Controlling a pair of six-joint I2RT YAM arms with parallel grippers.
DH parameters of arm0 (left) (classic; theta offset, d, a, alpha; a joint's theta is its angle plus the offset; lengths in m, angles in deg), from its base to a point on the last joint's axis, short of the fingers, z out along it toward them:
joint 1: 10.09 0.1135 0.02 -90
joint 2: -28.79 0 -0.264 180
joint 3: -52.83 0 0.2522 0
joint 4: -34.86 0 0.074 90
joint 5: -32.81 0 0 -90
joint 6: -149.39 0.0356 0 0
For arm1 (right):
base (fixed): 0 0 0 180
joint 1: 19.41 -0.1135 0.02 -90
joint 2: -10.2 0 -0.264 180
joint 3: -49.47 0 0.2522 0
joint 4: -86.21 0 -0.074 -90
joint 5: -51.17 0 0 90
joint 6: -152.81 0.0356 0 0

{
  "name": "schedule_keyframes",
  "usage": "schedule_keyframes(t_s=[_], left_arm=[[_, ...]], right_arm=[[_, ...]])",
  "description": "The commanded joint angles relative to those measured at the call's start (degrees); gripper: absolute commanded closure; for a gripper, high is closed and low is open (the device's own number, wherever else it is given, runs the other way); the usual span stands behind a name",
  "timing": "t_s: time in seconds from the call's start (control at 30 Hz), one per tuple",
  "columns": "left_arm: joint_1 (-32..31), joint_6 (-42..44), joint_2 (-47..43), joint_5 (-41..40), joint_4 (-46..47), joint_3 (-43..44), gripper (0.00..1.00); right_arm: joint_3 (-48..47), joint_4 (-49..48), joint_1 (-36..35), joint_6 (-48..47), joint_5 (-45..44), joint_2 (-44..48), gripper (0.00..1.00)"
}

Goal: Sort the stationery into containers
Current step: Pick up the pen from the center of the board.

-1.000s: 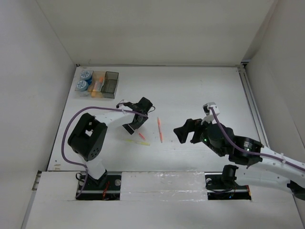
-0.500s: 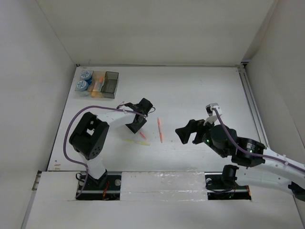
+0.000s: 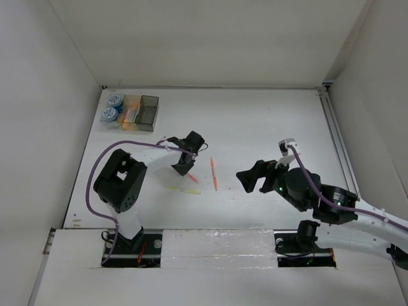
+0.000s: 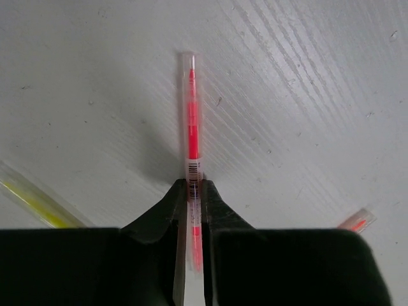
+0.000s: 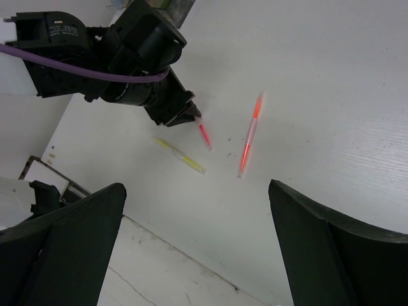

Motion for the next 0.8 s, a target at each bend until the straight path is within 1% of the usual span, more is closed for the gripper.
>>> schedule_keyframes(t_s=[0.0, 0.03, 0.17, 0.23, 0.27, 0.37, 0.4, 0.43, 0.5, 0.53, 0.57, 0.63, 0.67, 0.7, 0.73, 0.77], left_arm=[[-0.1, -0.9, 3.0, 1.1, -2.3, -0.2, 0.98], [-0.1, 0.1, 3.5, 1.1, -1.3, -0.2, 1.00], [1.3, 2.0, 4.0, 2.9, 1.4, -0.8, 1.00], [1.9, 3.8, 2.3, 0.7, 2.0, 0.1, 1.00], [2.4, 8.0, 1.6, -0.1, 2.7, 0.9, 1.00], [5.1, 17.9, 0.4, -0.1, 5.0, 6.9, 1.00], [5.7, 24.5, 0.4, -0.1, 5.7, 8.9, 1.00], [6.4, 26.5, 0.9, -0.1, 5.7, 13.1, 1.00], [6.4, 31.6, 0.9, -2.8, 4.8, 17.3, 1.00], [7.0, 34.0, 1.6, -3.6, 4.0, 21.9, 1.00], [8.1, 39.2, 2.7, -3.6, 3.4, 24.3, 1.00], [9.9, 44.6, 4.0, -0.9, 2.8, 29.2, 1.00], [11.0, 46.9, 4.6, 0.1, 2.8, 33.5, 1.00], [13.8, 51.1, 5.8, 2.6, 2.3, 35.6, 1.00], [15.5, 53.0, 6.6, 3.7, 2.3, 37.5, 1.00], [17.0, 55.2, 7.2, 4.8, 2.3, 41.4, 1.00]], right_arm=[[-0.2, -2.2, 0.4, -0.7, -0.1, 1.6, 0.00], [-0.2, -2.2, 0.4, -0.7, -0.1, 1.6, 0.00], [-0.2, -2.2, 0.4, -0.7, -0.1, 2.1, 0.00], [-0.2, -1.7, 0.4, -0.7, -0.1, 2.1, 0.00], [-0.2, -1.2, 0.4, -0.7, -0.7, 2.1, 0.00], [-0.2, -0.6, 0.4, -0.7, -1.4, 2.1, 0.00], [-0.2, -0.6, 0.4, -0.7, -1.4, 2.1, 0.00], [-0.2, -0.6, 0.4, -0.7, -2.0, 2.1, 0.00], [-0.2, -0.6, 0.4, -0.7, -2.0, 2.1, 0.00], [-0.2, -0.6, 0.4, -0.7, -2.0, 2.1, 0.00], [-0.2, -0.6, 0.4, -0.7, -2.0, 2.1, 0.00], [-0.2, -0.6, 0.4, -0.7, -2.0, 2.1, 0.00], [-0.2, -0.6, 0.4, -0.7, -2.0, 2.1, 0.00], [-0.2, -0.6, 0.4, -0.7, -2.0, 2.1, 0.00], [-0.2, -0.6, 0.4, -0.7, -2.0, 1.6, 0.00], [-0.7, -0.6, 0.4, -0.7, -2.0, 1.6, 0.00]])
